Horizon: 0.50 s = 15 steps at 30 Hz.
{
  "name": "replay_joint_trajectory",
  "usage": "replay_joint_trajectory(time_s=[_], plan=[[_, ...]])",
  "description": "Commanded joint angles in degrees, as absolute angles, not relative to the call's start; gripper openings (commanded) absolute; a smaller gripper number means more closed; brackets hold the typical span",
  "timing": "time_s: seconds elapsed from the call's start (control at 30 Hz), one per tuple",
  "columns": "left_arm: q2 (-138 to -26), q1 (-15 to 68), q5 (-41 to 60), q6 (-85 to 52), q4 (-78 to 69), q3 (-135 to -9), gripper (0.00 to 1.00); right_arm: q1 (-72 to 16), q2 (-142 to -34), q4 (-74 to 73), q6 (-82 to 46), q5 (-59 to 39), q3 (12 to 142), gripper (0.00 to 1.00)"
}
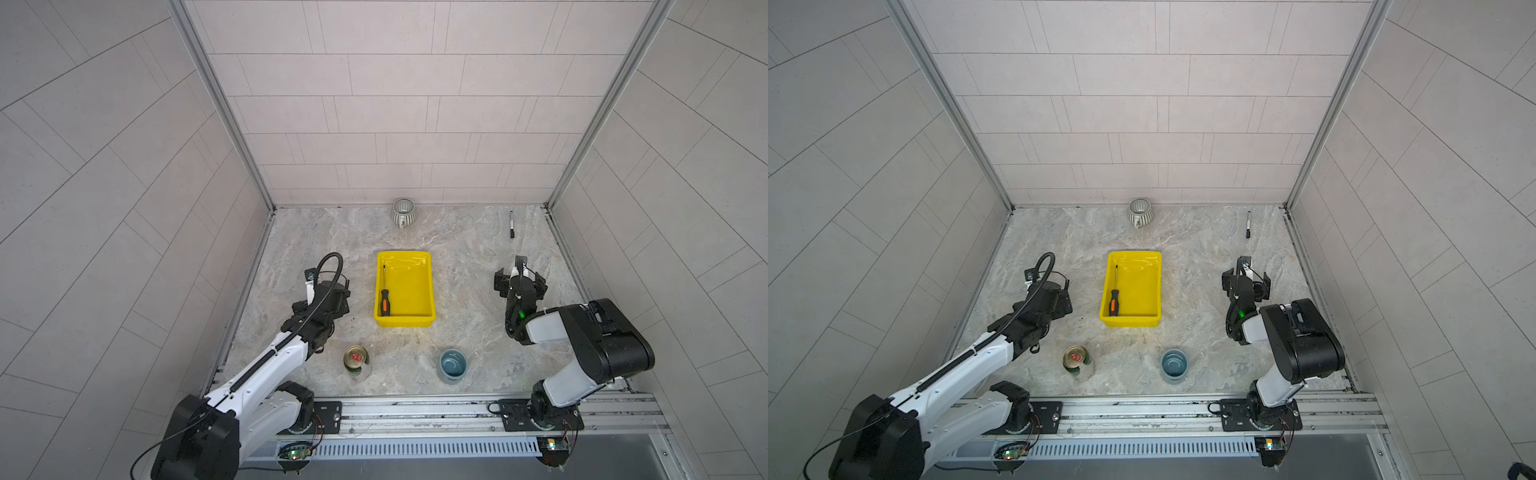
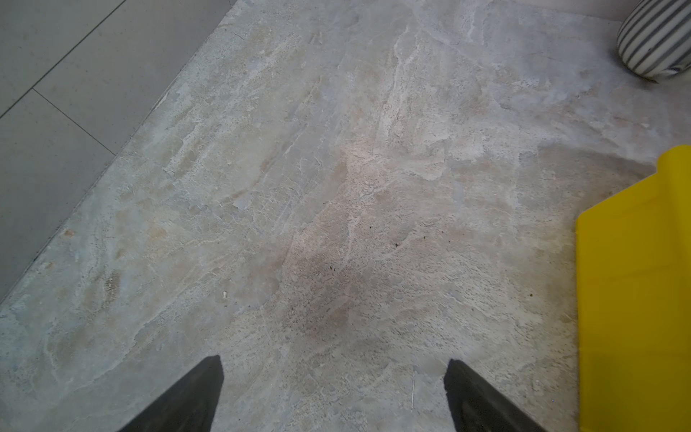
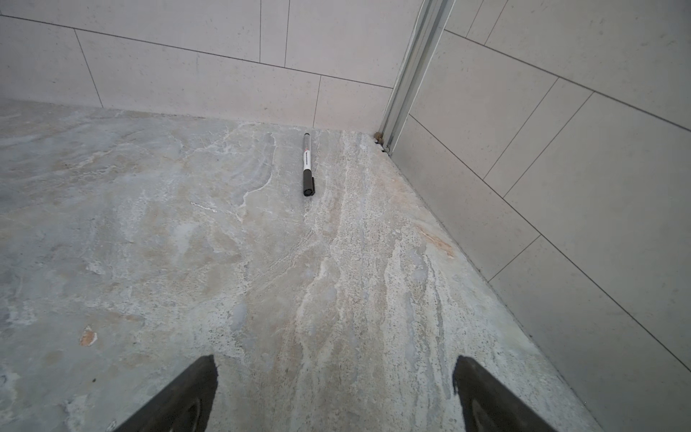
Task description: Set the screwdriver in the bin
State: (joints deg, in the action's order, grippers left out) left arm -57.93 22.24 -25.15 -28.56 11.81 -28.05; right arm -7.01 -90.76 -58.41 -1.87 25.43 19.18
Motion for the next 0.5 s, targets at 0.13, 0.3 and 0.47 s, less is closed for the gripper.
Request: replay_joint_trajectory(time_s=[0.13,0.3,0.47], plan=[[-57.0,22.0,-22.6,-23.4,4.2,-30.5,1.0,-7.1,-91.1,-59.5,-1.1,25.4,19.6,0.99],[-60.8,21.9,-29.6,-12.3,-8.7,-32.0,1.0,-7.1,-91.1,-59.6,-1.1,25.4,19.6,0.99],[-67.5,18.7,-30.9,-0.7,-12.0,-34.8,1.0,-7.1,-91.1,-59.6,-1.1,25.4,19.6,0.99]])
